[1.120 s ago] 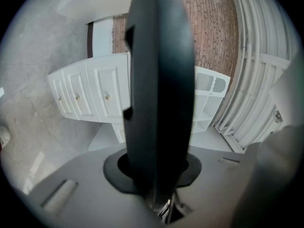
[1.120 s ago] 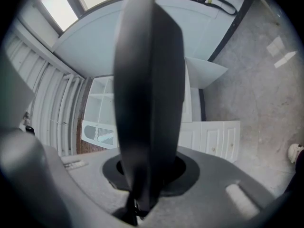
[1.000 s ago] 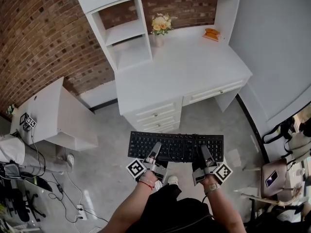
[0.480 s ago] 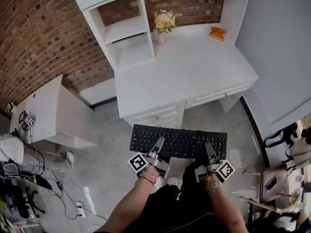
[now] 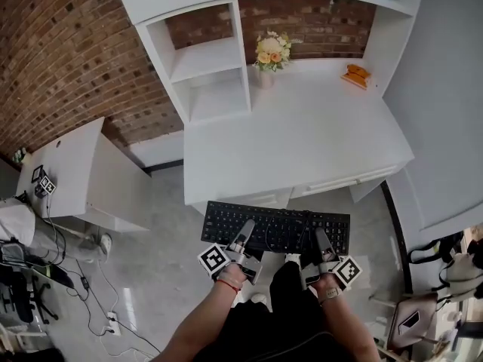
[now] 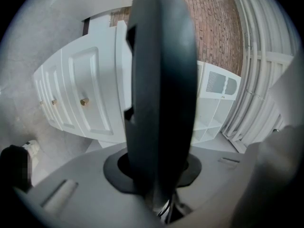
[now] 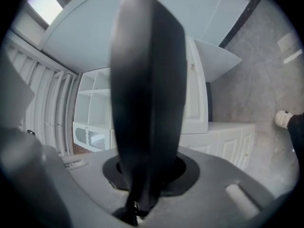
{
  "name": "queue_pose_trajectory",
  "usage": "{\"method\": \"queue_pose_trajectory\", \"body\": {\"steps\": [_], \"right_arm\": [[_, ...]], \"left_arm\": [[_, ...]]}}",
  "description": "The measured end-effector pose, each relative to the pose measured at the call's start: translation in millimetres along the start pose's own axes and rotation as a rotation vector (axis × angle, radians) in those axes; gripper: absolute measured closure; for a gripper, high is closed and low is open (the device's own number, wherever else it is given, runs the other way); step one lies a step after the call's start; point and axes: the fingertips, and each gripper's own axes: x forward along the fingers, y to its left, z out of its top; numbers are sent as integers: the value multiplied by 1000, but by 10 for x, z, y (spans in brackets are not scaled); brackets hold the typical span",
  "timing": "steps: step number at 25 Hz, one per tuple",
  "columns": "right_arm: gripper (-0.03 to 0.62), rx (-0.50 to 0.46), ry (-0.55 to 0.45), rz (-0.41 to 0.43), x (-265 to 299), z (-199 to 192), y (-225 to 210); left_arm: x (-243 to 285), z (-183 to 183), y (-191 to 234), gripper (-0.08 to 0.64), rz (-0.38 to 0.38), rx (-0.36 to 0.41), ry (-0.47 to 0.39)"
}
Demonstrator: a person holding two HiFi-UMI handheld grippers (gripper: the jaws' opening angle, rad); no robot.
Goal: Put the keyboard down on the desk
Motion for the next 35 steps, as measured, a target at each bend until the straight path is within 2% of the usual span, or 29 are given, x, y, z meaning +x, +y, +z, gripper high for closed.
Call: {"method": "queue_pose_trajectory", "body": {"steps": [11, 21, 35], "right_arm": [[528, 31, 97, -42, 850, 441, -79], [528, 36, 165, -50, 1454, 779, -78], [529, 75, 253, -90, 1963, 1022, -194]], "left_arm": [[724, 241, 131, 483, 46, -17, -95], [1233, 400, 123, 491, 29, 1, -164], [1603, 480, 166, 456, 49, 32, -209]]}}
